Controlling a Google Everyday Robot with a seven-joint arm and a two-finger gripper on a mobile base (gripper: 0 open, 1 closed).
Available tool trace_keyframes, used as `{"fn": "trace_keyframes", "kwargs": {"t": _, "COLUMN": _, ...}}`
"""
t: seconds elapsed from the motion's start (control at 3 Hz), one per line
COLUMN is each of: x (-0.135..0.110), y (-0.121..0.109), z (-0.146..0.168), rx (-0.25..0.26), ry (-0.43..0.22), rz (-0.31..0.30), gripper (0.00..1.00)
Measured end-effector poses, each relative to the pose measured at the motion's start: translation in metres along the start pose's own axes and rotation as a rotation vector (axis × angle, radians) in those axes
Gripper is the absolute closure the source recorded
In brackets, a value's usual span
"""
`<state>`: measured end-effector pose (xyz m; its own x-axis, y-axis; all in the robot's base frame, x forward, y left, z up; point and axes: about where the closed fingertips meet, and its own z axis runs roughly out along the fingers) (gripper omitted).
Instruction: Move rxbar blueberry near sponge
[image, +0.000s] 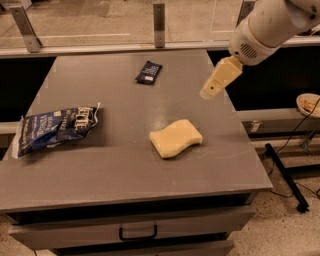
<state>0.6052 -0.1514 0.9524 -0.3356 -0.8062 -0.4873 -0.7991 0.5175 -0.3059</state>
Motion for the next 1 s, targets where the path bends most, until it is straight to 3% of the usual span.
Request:
{"fn": "trace_keyframes", "kwargs": {"t": 0.33, "x": -0.024, "y": -0.0351, "z": 0.0365, "rx": 0.025, "ry": -0.085, "rz": 0.09, "gripper": 0.0}}
{"fn": "trace_keyframes", "kwargs": {"t": 1.0, "x": -0.0336, "y": -0.0389, "z": 0.0417, "rx": 0.009, "ry": -0.124, "rz": 0.081, "gripper": 0.0}}
